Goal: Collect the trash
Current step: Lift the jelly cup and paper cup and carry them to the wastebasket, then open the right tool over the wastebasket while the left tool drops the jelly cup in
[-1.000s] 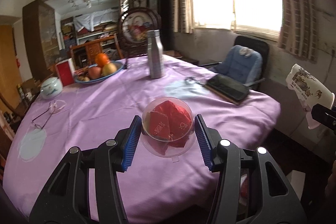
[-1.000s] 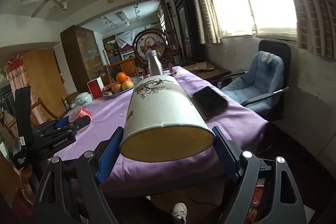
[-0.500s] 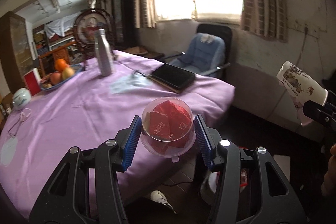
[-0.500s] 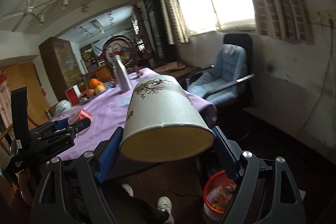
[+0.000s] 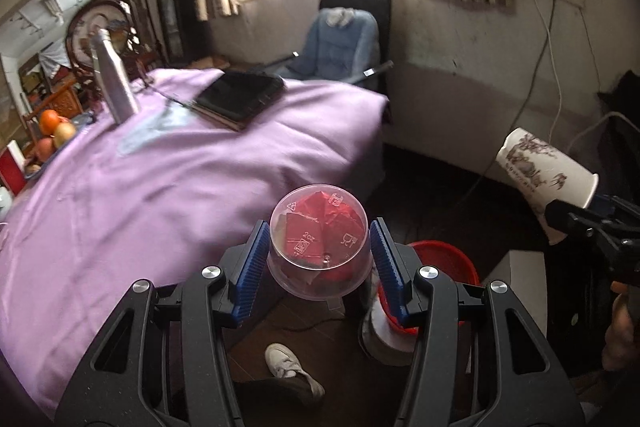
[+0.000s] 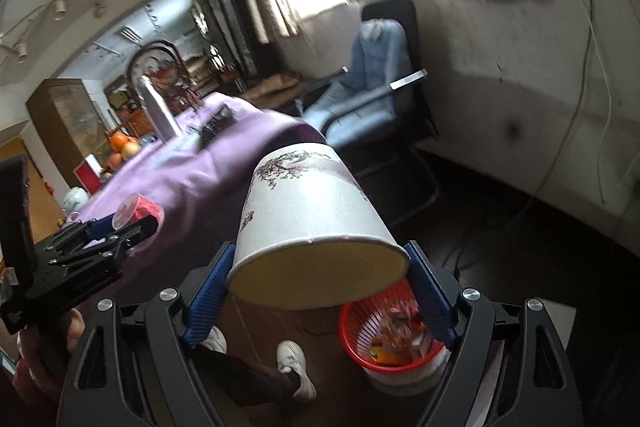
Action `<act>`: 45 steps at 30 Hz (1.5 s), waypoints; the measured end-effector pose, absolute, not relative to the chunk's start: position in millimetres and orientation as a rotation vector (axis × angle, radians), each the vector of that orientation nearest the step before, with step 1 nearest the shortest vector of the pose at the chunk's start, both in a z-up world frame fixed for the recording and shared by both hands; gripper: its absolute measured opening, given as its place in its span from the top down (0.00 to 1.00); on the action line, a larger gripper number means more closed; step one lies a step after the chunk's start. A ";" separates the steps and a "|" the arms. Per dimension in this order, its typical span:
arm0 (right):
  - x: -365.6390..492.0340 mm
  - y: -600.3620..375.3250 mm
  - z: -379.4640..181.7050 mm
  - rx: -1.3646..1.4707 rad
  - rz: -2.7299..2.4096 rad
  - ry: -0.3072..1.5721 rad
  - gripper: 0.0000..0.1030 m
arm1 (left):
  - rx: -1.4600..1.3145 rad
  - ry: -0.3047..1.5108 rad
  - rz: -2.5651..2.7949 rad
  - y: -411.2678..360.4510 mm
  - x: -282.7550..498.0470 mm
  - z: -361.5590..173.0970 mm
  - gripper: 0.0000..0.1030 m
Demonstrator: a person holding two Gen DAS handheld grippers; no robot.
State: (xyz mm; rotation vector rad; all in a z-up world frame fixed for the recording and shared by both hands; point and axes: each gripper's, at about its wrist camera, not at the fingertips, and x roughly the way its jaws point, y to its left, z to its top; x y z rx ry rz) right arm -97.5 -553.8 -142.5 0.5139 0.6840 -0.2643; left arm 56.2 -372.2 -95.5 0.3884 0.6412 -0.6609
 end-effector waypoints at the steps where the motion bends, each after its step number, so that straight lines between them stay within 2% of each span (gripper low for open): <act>1: -97.0 -557.5 -151.0 0.522 -0.269 0.699 0.20 | 0.394 0.649 -0.666 -375.7 56.0 -100.3 0.50; 14: -74.1 -586.9 -259.8 0.619 -0.319 0.913 0.20 | 0.449 0.782 -0.729 -421.1 77.6 -162.6 0.50; 21: -53.0 -601.3 -311.0 0.686 -0.324 1.020 0.15 | 0.468 0.861 -0.730 -429.3 91.8 -192.9 0.50; 30: -78.5 -628.3 -307.0 0.772 -0.372 0.951 0.15 | 0.505 0.923 -0.781 -450.8 99.4 -216.2 0.50; 34: -59.9 -627.5 -318.2 0.806 -0.333 0.953 0.16 | 0.502 0.947 -0.808 -462.7 100.1 -225.6 0.50; 40: -21.4 -619.8 -362.4 0.725 -0.332 1.117 0.14 | 0.513 0.965 -0.810 -467.8 100.6 -233.5 0.50; 45: -27.0 -628.9 -372.4 0.845 -0.298 1.117 0.13 | 0.518 0.967 -0.807 -470.2 101.3 -236.2 0.50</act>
